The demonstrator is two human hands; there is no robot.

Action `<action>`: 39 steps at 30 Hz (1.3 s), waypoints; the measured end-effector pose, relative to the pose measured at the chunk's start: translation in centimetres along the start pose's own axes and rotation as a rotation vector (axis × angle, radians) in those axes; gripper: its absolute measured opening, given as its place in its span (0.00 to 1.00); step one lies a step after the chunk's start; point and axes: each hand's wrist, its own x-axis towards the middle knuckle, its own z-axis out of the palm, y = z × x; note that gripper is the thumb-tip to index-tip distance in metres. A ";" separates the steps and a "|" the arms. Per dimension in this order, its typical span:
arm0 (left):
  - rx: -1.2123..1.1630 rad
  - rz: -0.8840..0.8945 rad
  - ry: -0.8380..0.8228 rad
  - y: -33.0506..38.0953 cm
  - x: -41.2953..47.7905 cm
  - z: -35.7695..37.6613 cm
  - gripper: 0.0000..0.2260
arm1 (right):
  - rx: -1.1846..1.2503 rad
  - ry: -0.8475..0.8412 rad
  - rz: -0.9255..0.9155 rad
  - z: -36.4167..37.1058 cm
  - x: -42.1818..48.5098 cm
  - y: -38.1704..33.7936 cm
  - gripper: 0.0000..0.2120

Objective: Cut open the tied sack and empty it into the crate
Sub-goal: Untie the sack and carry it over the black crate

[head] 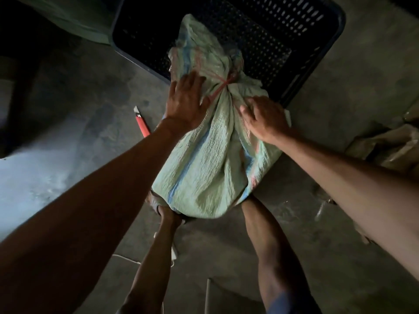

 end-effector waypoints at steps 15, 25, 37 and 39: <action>-0.372 -0.576 -0.312 -7.8 -21.0 2.9 0.29 | 0.197 -0.278 0.599 8.5 -21.4 -7.5 0.25; -0.576 -1.029 -0.501 -20.0 -20.7 35.3 0.71 | 0.618 0.034 0.986 24.8 -15.3 -4.4 0.29; -0.833 -1.087 -0.090 -14.4 -22.9 22.0 0.36 | 0.931 0.096 0.818 18.8 -19.0 -7.6 0.26; -0.972 -1.005 -0.036 -13.6 -22.8 15.8 0.21 | 1.022 0.101 0.836 15.2 -20.0 -8.5 0.18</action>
